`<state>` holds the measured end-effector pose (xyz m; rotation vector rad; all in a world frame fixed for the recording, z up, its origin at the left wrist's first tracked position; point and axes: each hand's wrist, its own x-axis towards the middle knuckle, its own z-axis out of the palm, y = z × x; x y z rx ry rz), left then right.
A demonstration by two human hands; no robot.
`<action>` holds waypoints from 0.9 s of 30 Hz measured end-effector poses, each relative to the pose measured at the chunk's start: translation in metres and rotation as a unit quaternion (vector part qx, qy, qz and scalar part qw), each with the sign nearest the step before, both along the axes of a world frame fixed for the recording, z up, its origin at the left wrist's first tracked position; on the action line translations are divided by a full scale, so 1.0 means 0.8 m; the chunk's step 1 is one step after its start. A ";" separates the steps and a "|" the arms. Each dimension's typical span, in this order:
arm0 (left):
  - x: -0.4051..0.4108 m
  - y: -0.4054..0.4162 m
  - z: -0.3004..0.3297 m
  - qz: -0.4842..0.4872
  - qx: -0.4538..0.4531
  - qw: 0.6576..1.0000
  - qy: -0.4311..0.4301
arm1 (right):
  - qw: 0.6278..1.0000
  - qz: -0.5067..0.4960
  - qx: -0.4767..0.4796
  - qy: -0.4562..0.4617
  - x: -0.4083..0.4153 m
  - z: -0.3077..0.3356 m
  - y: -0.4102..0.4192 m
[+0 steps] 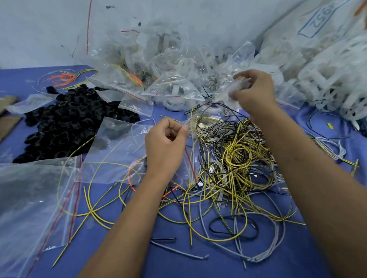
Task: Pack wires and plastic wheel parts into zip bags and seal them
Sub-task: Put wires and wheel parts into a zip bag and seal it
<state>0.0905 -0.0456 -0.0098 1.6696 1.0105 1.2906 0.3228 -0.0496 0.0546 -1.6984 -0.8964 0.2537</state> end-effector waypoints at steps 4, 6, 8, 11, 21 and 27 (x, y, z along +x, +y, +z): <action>-0.001 0.001 0.003 0.022 -0.018 1.000 -0.007 | 0.934 0.156 0.161 0.279 -0.041 0.015 -0.041; -0.001 0.003 0.003 0.030 -0.031 0.999 -0.021 | 0.871 0.255 0.186 0.376 -0.063 0.004 -0.059; -0.003 0.003 0.003 0.032 -0.046 0.998 -0.037 | 0.822 0.326 0.201 0.420 -0.085 -0.012 -0.072; -0.006 0.003 0.006 0.041 -0.068 0.994 -0.073 | 0.803 0.387 0.200 0.407 -0.107 -0.027 -0.078; -0.012 0.001 0.021 0.046 -0.060 0.989 -0.126 | 0.941 0.297 0.062 0.146 -0.122 -0.045 -0.074; -0.015 0.000 0.022 0.045 -0.053 0.991 -0.116 | 0.963 0.252 0.040 0.085 -0.121 -0.043 -0.076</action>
